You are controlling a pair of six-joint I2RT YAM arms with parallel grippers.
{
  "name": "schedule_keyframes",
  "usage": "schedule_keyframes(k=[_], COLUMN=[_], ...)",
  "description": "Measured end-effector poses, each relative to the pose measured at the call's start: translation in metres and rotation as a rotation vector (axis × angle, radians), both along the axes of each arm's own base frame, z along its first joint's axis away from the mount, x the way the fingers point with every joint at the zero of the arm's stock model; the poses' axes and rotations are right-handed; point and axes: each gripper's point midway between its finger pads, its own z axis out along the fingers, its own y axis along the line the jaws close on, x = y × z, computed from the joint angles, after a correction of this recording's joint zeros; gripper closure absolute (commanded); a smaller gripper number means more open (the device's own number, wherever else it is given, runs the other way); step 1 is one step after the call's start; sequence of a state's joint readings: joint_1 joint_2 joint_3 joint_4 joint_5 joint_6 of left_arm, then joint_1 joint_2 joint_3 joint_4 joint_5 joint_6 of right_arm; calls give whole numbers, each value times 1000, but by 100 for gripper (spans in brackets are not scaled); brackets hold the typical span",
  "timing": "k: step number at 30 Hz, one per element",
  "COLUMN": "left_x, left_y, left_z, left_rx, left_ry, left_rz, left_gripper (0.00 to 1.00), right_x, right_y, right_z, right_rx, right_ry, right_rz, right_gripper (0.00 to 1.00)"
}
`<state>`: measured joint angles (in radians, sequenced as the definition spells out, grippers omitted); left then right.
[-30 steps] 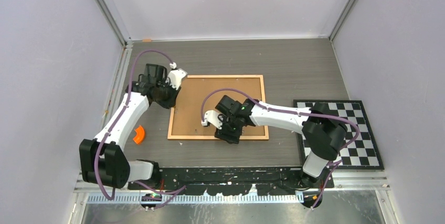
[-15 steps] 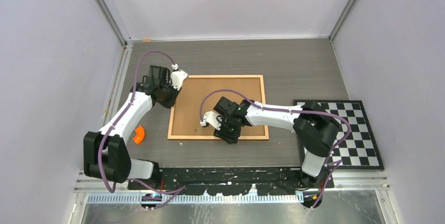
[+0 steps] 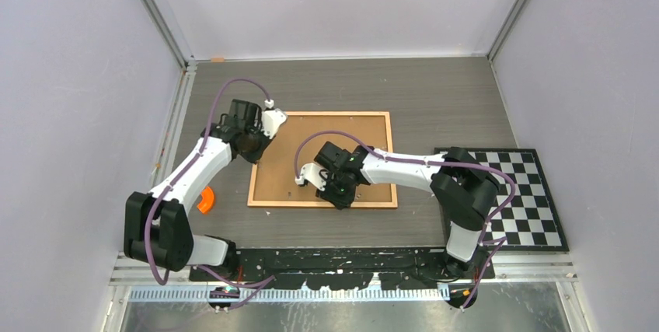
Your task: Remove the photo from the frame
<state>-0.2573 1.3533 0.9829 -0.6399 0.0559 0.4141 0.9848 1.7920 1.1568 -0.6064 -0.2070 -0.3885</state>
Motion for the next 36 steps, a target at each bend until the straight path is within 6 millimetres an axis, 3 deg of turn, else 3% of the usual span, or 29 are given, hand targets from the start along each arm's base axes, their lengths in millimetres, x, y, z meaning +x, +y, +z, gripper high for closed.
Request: schedule_keyframes(k=[6, 15, 28, 36], left_x=[-11, -19, -5, 2], left_y=[-5, 0, -2, -1], left_z=[0, 1, 15, 2], left_rx=[25, 55, 43, 59], left_ry=[14, 24, -33, -22], left_rz=[-36, -29, 10, 12], left_gripper=[100, 100, 100, 100], right_x=[0, 0, 0, 0], right_y=[0, 0, 0, 0], right_z=[0, 0, 0, 0], right_rx=[-6, -8, -10, -10], right_ry=[5, 7, 9, 9], right_rz=[-3, -7, -11, -11], right_gripper=[95, 96, 98, 99])
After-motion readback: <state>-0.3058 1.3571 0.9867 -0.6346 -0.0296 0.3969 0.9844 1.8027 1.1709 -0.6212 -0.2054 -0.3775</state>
